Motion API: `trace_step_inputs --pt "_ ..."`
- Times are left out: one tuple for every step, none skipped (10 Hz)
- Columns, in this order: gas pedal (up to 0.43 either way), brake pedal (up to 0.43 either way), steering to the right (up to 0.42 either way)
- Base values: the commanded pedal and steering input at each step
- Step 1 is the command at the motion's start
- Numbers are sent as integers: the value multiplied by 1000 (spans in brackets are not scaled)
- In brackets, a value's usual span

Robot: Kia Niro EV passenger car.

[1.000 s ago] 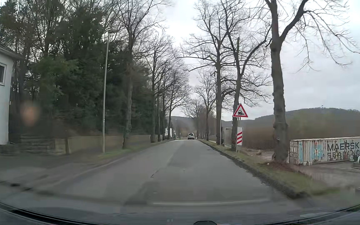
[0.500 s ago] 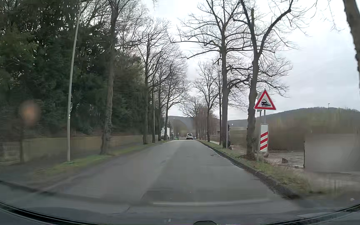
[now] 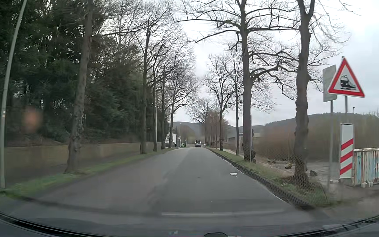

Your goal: Follow the waypoints while adhering to traffic rules and regulations

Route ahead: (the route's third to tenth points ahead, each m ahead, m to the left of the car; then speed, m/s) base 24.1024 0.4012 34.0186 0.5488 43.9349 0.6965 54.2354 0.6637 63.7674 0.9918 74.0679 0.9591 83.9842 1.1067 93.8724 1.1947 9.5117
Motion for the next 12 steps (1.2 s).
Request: trace_step_inputs --pt "150 0 4" --pt "157 0 4" --pt "169 0 4" --pt "177 0 4" --pt "177 0 4" --pt "177 0 3" --pt "189 0 1" --pt "189 0 1" --pt "189 0 1" --pt "189 0 0" --pt "189 0 -1" --pt "189 0 -2"
